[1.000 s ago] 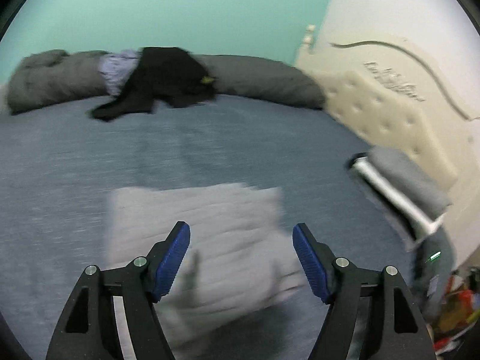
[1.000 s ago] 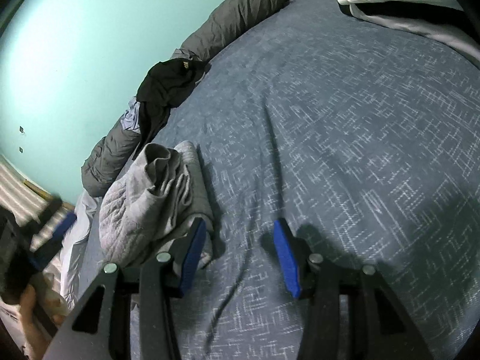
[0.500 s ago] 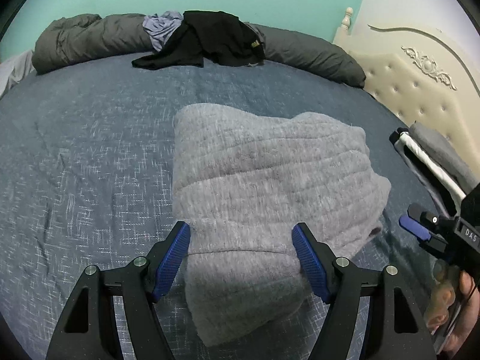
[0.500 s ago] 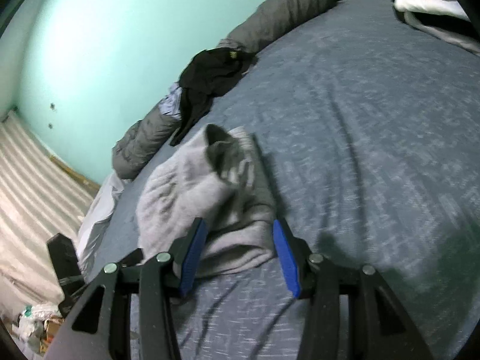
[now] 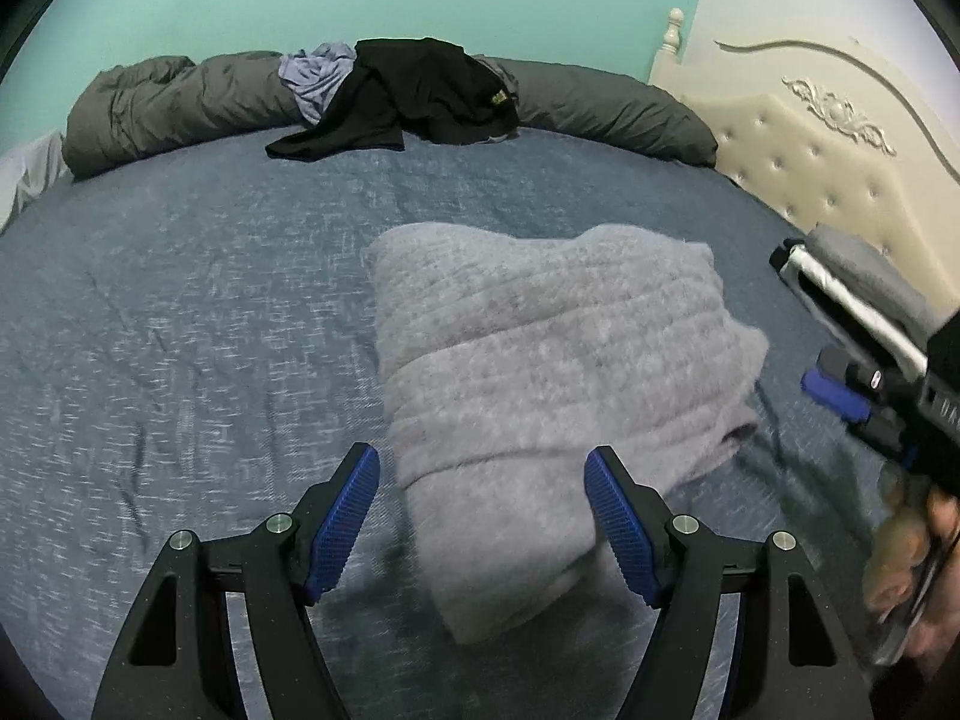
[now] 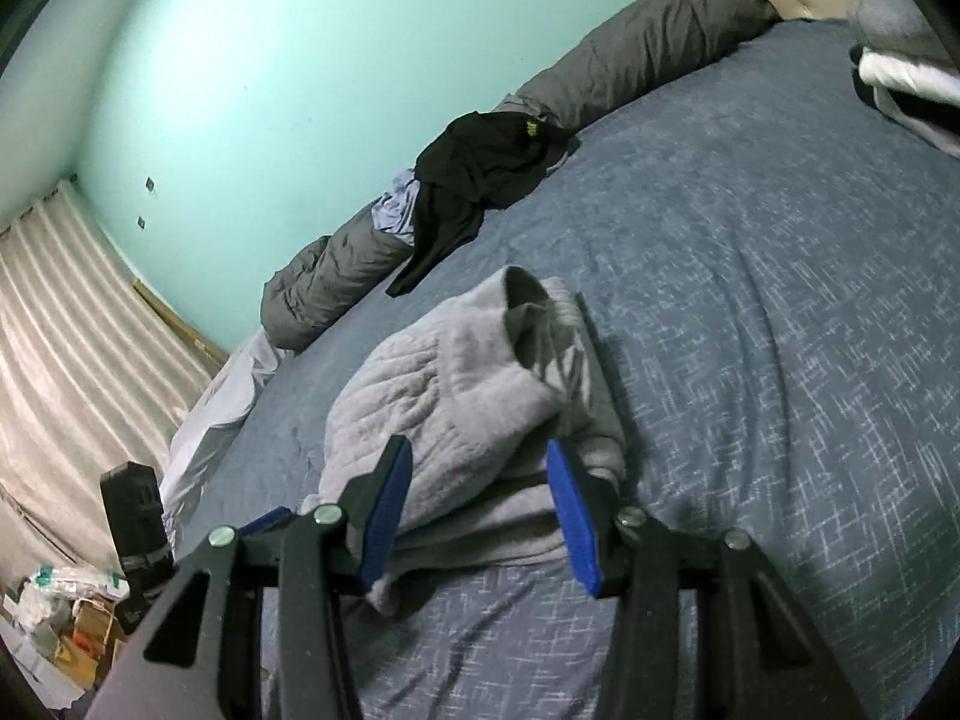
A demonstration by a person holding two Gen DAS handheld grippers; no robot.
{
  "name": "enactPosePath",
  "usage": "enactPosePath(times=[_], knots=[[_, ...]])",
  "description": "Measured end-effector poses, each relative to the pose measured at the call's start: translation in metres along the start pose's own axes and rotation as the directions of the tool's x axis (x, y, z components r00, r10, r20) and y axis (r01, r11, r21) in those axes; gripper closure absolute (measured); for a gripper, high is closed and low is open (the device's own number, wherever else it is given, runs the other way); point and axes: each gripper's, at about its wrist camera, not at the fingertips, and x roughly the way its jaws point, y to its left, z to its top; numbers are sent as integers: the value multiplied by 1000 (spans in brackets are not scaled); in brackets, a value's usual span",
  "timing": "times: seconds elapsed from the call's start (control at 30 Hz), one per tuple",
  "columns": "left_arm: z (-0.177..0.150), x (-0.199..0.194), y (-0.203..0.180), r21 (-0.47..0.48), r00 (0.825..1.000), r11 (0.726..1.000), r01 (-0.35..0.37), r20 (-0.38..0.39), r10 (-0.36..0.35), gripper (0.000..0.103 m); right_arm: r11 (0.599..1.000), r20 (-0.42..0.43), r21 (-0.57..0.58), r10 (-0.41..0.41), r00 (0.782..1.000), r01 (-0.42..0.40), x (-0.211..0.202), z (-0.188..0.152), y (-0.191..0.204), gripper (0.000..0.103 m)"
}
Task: Fold clothes
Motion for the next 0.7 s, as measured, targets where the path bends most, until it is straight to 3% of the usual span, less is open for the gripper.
enactPosePath(times=[0.2, 0.47, 0.57, 0.6, 0.7], knots=[[-10, -11, 17, -14, 1000, 1000, 11, -9, -11, 28, 994, -25, -106, -39, 999, 36, 17, 24, 40, 55], [-10, -24, 30, -62, 999, 998, 32, 3, -32, 28, 947, -124, -292, -179, 976, 136, 90, 67, 83, 55], [-9, -28, 30, -66, 999, 997, 46, 9, -45, 28, 905, -156, -366, -287, 945, 215, 121, 69, 81, 60], [-9, -30, 30, -65, 999, 997, 49, 11, -48, 28, 891, -174, -386, -326, 929, 240, 130, 67, 77, 71], [-9, -33, 29, -58, 999, 997, 49, 15, -48, 28, 860, -215, -407, -419, 882, 309, 154, 59, 54, 88]])
